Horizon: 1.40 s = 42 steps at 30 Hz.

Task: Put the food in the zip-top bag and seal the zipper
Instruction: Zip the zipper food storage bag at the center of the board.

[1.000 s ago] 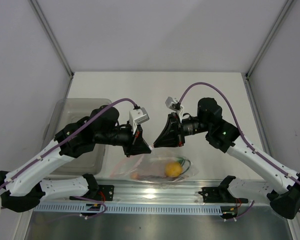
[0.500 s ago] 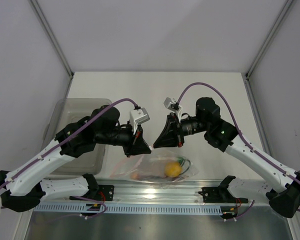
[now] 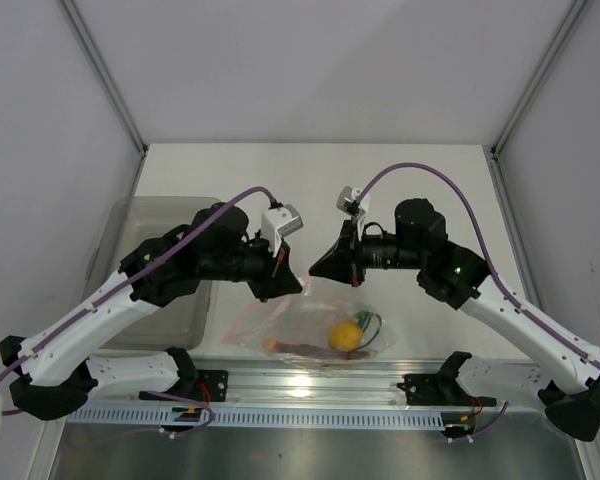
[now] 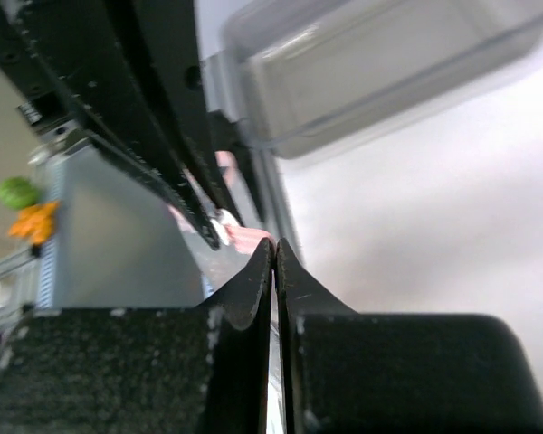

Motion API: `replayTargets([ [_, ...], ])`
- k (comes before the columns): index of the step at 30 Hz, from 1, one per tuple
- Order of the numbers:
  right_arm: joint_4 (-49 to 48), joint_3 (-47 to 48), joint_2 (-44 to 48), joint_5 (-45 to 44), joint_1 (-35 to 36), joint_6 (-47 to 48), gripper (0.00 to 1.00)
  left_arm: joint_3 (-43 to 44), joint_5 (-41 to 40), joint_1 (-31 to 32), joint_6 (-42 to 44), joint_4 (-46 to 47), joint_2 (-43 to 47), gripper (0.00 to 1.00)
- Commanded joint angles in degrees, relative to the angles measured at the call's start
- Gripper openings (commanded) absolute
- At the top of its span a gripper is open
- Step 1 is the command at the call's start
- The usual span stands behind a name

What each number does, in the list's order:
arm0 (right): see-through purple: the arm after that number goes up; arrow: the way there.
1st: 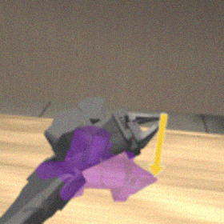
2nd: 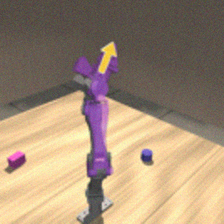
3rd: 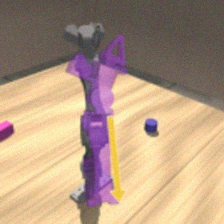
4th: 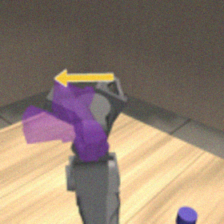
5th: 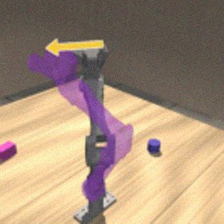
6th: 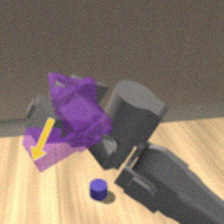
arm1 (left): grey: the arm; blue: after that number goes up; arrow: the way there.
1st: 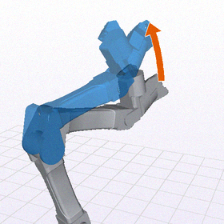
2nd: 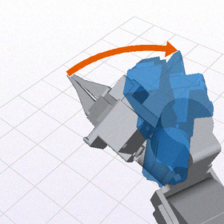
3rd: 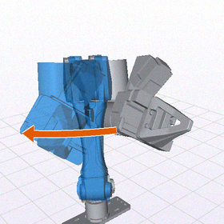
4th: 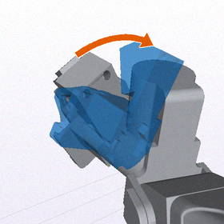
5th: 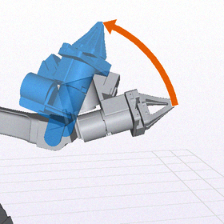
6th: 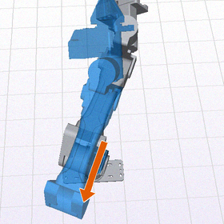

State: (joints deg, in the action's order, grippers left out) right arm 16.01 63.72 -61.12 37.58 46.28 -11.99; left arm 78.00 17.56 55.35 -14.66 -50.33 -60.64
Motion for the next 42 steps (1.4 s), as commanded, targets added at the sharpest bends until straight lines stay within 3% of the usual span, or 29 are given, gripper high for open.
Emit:
replayTargets([
  [1,1.9,1.7,2.1,-18.8,-0.8,3.6,0.0,2.8,0.6,-0.2,-1.3,-2.0,0.1,0.01],
  [19,6.0,-0.5,4.4,-32.0,-9.5,1.7,0.0,2.3,-2.7,-2.1,-3.0,-7.2,2.9,0.01],
  [30,6.5,-3.1,5.9,-32.7,-13.0,0.6,0.0,-2.1,-5.9,-2.2,-4.7,-9.1,7.8,0.01],
  [42,6.3,-3.0,5.4,-32.7,-13.3,-0.1,0.0,-6.4,-15.1,-2.1,-7.2,-12.4,12.6,0.01],
])
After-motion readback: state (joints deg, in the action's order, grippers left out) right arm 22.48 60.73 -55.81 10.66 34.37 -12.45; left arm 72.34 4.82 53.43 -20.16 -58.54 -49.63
